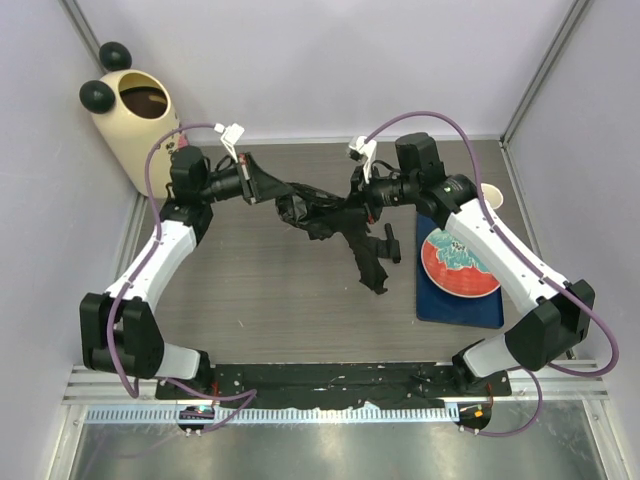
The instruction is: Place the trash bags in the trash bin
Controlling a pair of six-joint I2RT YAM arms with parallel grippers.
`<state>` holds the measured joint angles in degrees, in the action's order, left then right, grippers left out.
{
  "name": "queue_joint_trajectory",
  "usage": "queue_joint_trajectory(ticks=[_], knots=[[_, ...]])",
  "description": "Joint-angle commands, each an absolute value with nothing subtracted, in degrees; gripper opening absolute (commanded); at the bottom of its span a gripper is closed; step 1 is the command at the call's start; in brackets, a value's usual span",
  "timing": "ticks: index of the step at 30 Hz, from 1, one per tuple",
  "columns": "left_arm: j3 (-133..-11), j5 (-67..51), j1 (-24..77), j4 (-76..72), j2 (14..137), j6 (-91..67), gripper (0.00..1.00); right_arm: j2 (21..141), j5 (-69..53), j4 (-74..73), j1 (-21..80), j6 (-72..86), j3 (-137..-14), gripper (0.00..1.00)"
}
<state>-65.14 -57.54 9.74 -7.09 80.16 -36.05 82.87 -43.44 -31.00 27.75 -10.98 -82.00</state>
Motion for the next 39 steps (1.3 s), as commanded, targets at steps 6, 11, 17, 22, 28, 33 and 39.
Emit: queue_joint_trajectory(ticks=[6, 11, 17, 22, 28, 33, 39], knots=[[-57.83, -50.01, 3.35, -26.46, 76.47, -60.21, 0.39, 79.98, -40.08, -28.05, 25.4, -4.58, -82.79, 0.01], [-57.48, -59.57, 1.05, -25.23, 72.34, -54.42, 0.63, 79.02, -41.04, -23.3, 24.08, -0.71, -81.92, 0.01], [-57.03, -61.0, 2.98, -13.11, 68.46, -45.62, 0.73, 78.84, -42.89, -20.04, 24.08, 1.32, -80.68, 0.01], [-59.68, -59.51, 6.76, -8.62, 70.31, -42.54, 0.76, 79.36, -43.59, -18.81, 24.26, 2.28, -81.03, 0.01], [-60.2, -55.9, 9.22, -8.52, 72.07, -42.8, 0.69, 79.19, -44.03, -17.67, 24.7, 3.51, -80.95, 0.01], [-60.12, -54.76, 9.75, -12.92, 73.91, -46.84, 0.61, 79.01, -44.47, -17.58, 25.31, 3.34, -80.42, 0.01], [-60.03, -52.31, 10.28, -14.42, 75.06, -50.36, 0.54, 78.75, -44.56, -16.53, 26.02, 3.51, -79.98, 0.01]])
